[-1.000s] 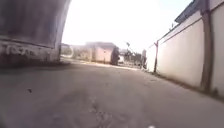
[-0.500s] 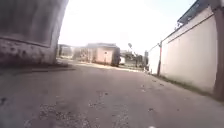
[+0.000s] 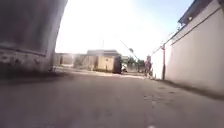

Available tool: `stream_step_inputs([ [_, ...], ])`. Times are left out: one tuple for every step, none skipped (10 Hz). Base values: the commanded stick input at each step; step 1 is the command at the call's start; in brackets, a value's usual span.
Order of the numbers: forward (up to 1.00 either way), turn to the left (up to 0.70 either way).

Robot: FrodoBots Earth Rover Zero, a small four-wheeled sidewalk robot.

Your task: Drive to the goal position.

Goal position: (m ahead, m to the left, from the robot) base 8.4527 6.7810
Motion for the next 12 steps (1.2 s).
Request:
stream_step_inputs([
  [1.00, 0.00],
  [1.00, 0.00],
  [1.00, 0.00],
  [1.00, 0.00],
  [1.00, 0.00],
  [1.00, 0.00],
  [1.00, 0.00],
  [1.00, 0.00],
  [1.00, 0.00],
  [1.00, 0.00],
  [1.00, 0.00],
  [1.00, 0.27],
])
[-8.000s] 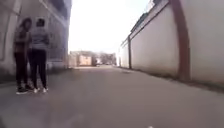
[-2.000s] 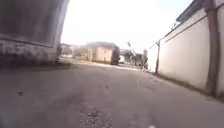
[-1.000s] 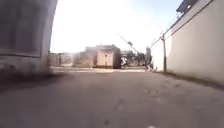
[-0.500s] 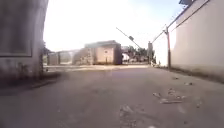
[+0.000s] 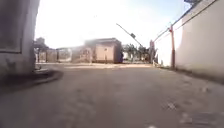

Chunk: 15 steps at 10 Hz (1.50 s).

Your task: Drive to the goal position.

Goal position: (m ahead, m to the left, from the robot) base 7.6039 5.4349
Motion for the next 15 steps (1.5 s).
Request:
stream_step_inputs([
  [1.00, 0.27],
  [1.00, 0.12],
  [1.00, 0.00],
  [1.00, 0.00],
  [1.00, 0.00],
  [1.00, 0.00],
  [1.00, 0.00],
  [1.00, 0.00],
  [1.00, 0.00],
  [1.00, 0.00],
  [1.00, 0.09],
  [1.00, 0.25],
  [1.00, 0.27],
  [1.00, 0.22],
  [1.00, 0.04],
])
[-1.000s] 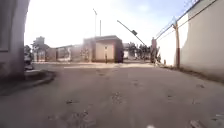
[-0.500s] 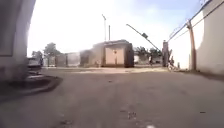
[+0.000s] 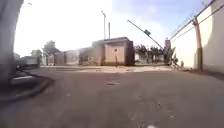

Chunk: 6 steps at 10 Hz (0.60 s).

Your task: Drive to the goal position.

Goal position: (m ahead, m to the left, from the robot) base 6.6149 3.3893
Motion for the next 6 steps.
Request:
stream_step_inputs([
  [1.00, 0.00],
  [1.00, 0.00],
  [1.00, 0.00],
  [1.00, 0.00],
  [1.00, 0.00],
  [1.00, 0.00],
])
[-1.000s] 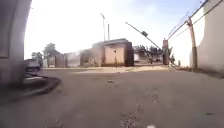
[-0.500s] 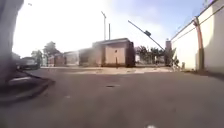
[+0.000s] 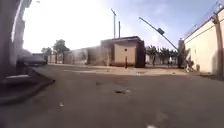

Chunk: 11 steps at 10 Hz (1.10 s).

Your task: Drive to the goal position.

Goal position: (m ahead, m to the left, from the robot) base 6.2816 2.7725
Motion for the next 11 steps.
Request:
stream_step_inputs([
  [1.00, 0.00],
  [1.00, 0.00],
  [1.00, 0.00],
  [1.00, 0.22],
  [1.00, 0.03],
  [1.00, 0.00],
  [1.00, 0.00],
  [1.00, 0.00],
  [1.00, 0.00],
  [1.00, 0.00],
  [1.00, 0.00],
])
